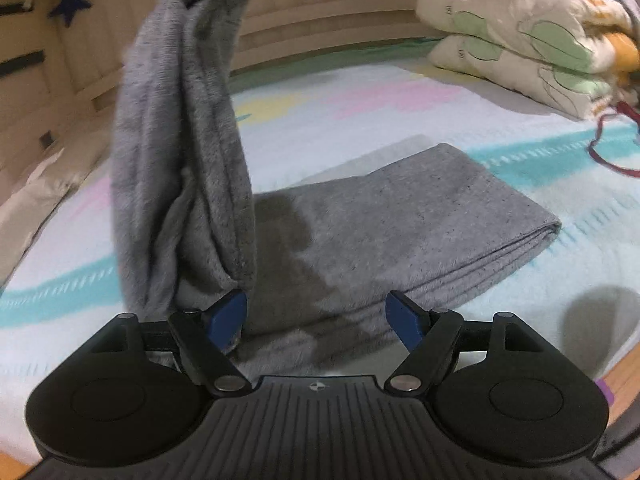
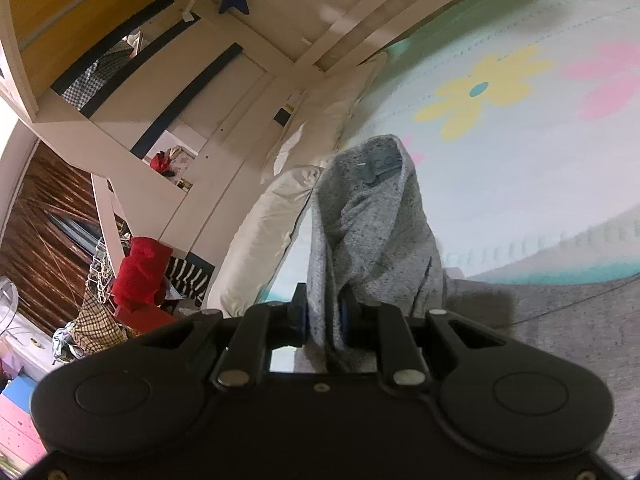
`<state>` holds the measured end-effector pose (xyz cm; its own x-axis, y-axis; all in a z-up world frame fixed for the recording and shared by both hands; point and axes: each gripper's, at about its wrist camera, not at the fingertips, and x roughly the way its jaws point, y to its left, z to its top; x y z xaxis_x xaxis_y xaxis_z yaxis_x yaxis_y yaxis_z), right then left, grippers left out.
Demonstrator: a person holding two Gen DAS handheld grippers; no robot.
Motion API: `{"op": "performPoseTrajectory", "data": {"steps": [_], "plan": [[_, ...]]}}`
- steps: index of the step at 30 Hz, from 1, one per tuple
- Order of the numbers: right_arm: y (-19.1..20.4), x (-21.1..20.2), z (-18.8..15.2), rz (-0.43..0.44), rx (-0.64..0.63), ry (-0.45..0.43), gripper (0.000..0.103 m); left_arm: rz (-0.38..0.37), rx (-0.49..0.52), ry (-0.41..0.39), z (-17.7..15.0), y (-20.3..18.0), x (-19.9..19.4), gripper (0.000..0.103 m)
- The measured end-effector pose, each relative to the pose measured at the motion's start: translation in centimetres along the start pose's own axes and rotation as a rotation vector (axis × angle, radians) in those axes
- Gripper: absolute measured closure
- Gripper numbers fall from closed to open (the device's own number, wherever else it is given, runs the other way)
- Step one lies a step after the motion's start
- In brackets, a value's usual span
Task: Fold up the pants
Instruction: 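Grasp the pants end with the right tool and lift it high, then fold the lifted pants over the stack with the right tool and release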
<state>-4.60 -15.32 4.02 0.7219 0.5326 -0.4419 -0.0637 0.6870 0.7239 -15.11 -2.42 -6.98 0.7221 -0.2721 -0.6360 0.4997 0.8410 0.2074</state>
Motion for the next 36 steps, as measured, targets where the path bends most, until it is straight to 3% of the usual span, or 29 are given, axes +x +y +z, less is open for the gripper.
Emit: {"op": "performPoseTrajectory", "data": {"steps": [3, 8, 11, 14, 17, 23, 31, 36], "plan": [[-0.4, -0.4, 0.1, 0.001, 0.003, -0.004, 0.078, 0.013, 0.077, 0.021, -0.3, -1.1, 1.1, 0.027], [-0.6, -0.4, 0.1, 0.003, 0.017, -0.007, 0.078, 0.024, 0.15, -0.035, -1.0, -2.6, 0.1, 0.027], [-0.7, -0.5, 0.1, 0.003, 0.014, -0.011, 0.078, 0.023, 0.176, -0.018, -0.9, -2.8, 0.9, 0.027], [-1.0, -0.7, 0.1, 0.008, 0.024, -0.016, 0.078, 0.049, 0.076, 0.065, -1.1, -1.3, 2.0, 0.027], [-1.5, -1.1, 0.1, 0.005, 0.034, -0.023, 0.078, 0.034, -0.097, 0.163, -2.2, 1.6, 2.7, 0.027], [-2.6, -2.2, -0.1, -0.024, 0.051, -0.038, 0.081, 0.023, -0.254, 0.207, -3.2, 4.5, 2.1, 0.028], [-6.5, -4.6, -1.7, -0.153, 0.086, -0.033, 0.084, 0.018, -0.26, 0.297, -4.3, 5.0, 0.9, 0.028], [-10.5, -5.2, -3.4, -0.351, 0.107, 0.038, 0.084, -0.094, -0.293, 0.356, -5.0, 5.3, -1.2, 0.028]]}}
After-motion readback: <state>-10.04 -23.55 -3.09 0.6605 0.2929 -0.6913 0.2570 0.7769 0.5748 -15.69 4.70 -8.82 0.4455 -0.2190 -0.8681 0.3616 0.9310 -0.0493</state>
